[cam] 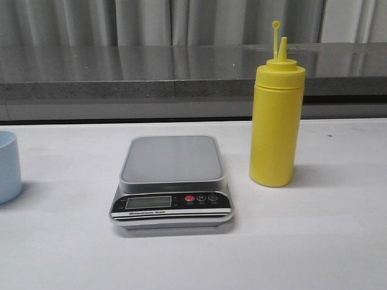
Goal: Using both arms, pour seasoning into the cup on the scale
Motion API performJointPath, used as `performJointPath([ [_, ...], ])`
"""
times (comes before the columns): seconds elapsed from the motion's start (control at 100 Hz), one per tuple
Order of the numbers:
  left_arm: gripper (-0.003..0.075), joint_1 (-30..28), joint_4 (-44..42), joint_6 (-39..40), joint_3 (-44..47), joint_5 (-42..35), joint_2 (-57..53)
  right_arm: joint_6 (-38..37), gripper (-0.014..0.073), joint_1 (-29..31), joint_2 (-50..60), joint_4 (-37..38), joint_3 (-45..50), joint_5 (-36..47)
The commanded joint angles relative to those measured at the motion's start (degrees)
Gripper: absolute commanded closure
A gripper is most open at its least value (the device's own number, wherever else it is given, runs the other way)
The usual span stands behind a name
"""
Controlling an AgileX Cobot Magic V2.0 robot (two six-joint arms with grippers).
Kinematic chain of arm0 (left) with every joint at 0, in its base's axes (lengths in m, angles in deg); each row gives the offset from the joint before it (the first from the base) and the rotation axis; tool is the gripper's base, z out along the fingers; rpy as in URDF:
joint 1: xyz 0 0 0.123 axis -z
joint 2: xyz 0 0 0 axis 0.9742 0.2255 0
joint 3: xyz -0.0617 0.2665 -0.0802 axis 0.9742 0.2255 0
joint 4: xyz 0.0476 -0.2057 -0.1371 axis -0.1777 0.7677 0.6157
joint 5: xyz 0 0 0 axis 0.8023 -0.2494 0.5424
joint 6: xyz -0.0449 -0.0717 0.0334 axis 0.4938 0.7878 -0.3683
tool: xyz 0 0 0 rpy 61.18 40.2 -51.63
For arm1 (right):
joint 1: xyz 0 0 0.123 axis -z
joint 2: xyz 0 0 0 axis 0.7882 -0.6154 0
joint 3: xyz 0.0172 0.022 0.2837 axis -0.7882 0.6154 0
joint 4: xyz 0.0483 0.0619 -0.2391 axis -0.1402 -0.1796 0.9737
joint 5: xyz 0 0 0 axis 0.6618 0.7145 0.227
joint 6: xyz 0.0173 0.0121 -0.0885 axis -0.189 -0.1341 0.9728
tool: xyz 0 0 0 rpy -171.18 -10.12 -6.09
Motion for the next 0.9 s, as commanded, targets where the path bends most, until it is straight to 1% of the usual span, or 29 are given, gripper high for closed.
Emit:
performJointPath([
  [0.0,0.0739,0.0,0.0,0.6,0.5,-4.7,-1.9,-0.1,0.0713,0.3,1.0,-0.1,-0.1,4.4],
  [0.32,0.0739,0.0,0.0,0.6,0.2,-4.7,-1.9,-0.1,0.0713,0.3,1.0,-0.1,-0.1,4.4],
  [0.44,0.0739,0.0,1.7,0.6,-3.0,-3.2,-1.4,-0.1,0.0713,0.3,1.0,-0.1,-0.1,4.4],
  [0.59,0.0739,0.0,1.7,0.6,-12.5,4.2,4.7,-0.1,0.0713,0.3,1.0,-0.1,-0.1,4.4],
  [0.7,0.0739,0.0,1.7,0.6,-21.9,10.2,14.0,-0.1,0.0713,0.3,1.0,-0.1,-0.1,4.4],
  [0.89,0.0739,0.0,1.7,0.6,-38.6,23.9,31.9,-0.1,0.0713,0.3,1.0,-0.1,-0.1,4.4],
])
